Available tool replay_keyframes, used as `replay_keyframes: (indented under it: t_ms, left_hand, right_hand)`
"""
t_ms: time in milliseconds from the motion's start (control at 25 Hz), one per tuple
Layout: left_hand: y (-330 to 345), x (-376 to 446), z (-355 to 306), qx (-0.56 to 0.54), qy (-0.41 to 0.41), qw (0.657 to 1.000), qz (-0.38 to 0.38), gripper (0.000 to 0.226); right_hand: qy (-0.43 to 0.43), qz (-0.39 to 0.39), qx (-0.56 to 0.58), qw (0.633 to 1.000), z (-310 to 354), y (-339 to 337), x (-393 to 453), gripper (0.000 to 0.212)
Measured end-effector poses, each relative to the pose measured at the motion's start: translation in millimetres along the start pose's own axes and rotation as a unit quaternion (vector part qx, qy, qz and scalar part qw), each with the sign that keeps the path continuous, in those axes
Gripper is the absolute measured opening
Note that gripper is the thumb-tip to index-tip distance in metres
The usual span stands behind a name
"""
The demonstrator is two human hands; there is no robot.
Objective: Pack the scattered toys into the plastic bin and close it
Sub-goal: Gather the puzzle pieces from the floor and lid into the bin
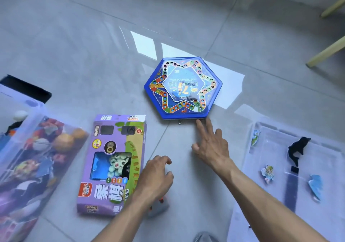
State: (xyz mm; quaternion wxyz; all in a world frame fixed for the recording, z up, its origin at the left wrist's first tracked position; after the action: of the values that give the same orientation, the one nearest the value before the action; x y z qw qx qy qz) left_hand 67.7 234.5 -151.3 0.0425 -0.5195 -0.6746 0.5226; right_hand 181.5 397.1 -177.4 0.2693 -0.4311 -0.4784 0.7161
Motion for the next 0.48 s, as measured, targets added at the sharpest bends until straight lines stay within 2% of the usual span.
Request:
replay_keyframes:
  t_ms: [160, 240, 280, 320, 400, 440, 480]
  left_hand:
    - [-1, 27, -7, 0.007, 0.000, 1.000, -0.014, 0.039]
    - [-13, 50, -11, -0.076, -0.045, 0.995, -0.045, 0.041]
    - [-18, 65, -6, -0.144, -0.091, 0.983, -0.060, 0.042]
    - [-20, 78, 1, -0.223, -0.152, 0.960, -0.070, 0.042]
    - [-19, 97, 11, -0.381, -0.255, 0.885, -0.083, 0.037]
    - [-20, 103, 10, -0.444, -0.282, 0.846, -0.091, 0.034]
    - [-20, 106, 7, -0.495, -0.298, 0.811, -0.093, 0.031]
  right_hand:
    - [-0.009, 0.034, 0.032, 0.999, 3, 0, 15, 0.072]
    - [0.002, 0.002, 0.112, 0.994, -1, -8, 20, 0.061]
    - [0.025, -0.034, 0.200, 0.979, -8, -14, 25, 0.053]
    - [0.067, -0.065, 0.309, 0.947, -19, -22, 30, 0.047]
    - [0.173, -0.073, 0.511, 0.839, -39, -26, 47, 0.047]
    - [0.209, -0.052, 0.570, 0.793, -41, -25, 55, 0.047]
    - [0.231, -0.033, 0.601, 0.765, -41, -25, 61, 0.047]
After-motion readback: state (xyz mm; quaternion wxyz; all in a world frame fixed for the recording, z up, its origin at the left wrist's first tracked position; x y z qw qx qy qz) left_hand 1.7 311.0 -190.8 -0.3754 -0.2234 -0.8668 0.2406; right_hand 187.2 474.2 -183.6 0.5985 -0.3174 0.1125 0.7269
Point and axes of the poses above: each hand's wrist, its own x-axis towards the middle knuckle, its own y-axis out of the palm, z = x × y, the point moved 10 cm from there along x, towards the middle knuckle, and after that the axes turned 3 degrees about -z, right-handed, at the moved point
